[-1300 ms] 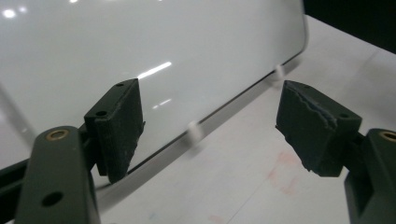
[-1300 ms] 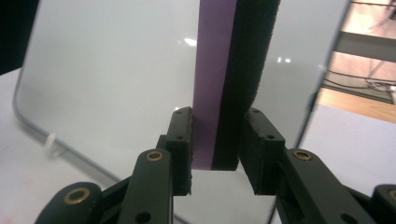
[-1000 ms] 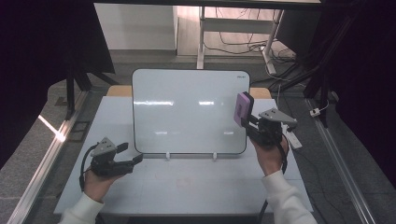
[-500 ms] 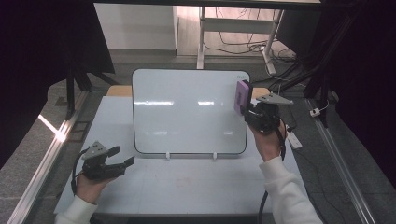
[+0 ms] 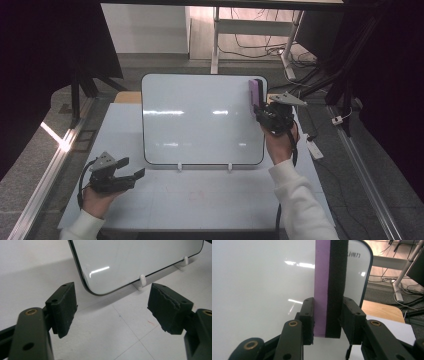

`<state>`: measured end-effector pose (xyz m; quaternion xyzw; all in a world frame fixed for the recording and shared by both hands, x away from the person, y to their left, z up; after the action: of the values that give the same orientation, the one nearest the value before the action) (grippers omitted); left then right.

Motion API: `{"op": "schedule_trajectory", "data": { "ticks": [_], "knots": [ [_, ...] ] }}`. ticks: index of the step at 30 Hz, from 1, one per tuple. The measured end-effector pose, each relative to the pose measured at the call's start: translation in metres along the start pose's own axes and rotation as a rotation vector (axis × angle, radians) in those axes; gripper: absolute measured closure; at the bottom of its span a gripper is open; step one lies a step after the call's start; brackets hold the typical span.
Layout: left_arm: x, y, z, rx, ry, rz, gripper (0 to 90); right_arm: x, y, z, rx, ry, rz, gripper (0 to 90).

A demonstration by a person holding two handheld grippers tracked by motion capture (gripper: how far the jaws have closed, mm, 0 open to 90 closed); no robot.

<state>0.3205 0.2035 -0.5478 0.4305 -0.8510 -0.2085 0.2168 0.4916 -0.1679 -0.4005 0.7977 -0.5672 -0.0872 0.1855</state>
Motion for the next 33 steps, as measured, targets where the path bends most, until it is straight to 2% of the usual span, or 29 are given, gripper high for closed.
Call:
{"op": "schedule_trajectory", "data": {
  "ticks": [3,6,9,12,15,20,25,33],
  "knots": [
    [0.000,0.000,0.000,-0.001,-0.001,0.000,24.1,-0.003,-0.004,-0.004,0.009,0.002,0.006,63.8],
    [0.000,0.000,0.001,0.000,-0.001,-0.001,24.2,-0.005,-0.006,-0.004,0.008,0.025,0.021,63.5],
    [-0.001,0.000,0.001,-0.001,0.001,-0.001,24.2,-0.005,-0.005,-0.004,0.011,0.019,0.015,62.1],
    [0.000,0.000,0.001,-0.002,-0.001,-0.002,24.2,-0.004,-0.005,-0.005,0.016,0.025,0.018,54.3],
    [-0.001,0.001,0.001,0.001,0.000,-0.004,24.1,-0.005,-0.002,-0.005,0.029,0.024,-0.009,48.4],
    [-0.002,0.001,0.002,-0.001,0.006,-0.003,24.0,-0.005,0.011,0.000,0.067,0.060,-0.074,42.4],
    [0.001,0.001,0.002,-0.003,-0.007,0.006,24.1,0.001,0.022,0.012,0.083,0.079,-0.130,41.4],
    [0.004,-0.003,0.004,-0.021,-0.018,0.013,24.1,0.011,0.039,0.042,0.086,0.101,-0.228,40.7]
  ]
}}
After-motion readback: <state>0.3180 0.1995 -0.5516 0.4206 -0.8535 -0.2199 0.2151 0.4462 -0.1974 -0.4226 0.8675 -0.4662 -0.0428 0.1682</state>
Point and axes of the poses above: each handheld gripper's, and its own axes: y roughly backward along the jaws, z roughly out of its underside, x roughly to its right, the point moved 10 cm from there along -y, roughly forward along the jaws, and after that the axes turned 3 degrees about z, right-handed, at the moved point
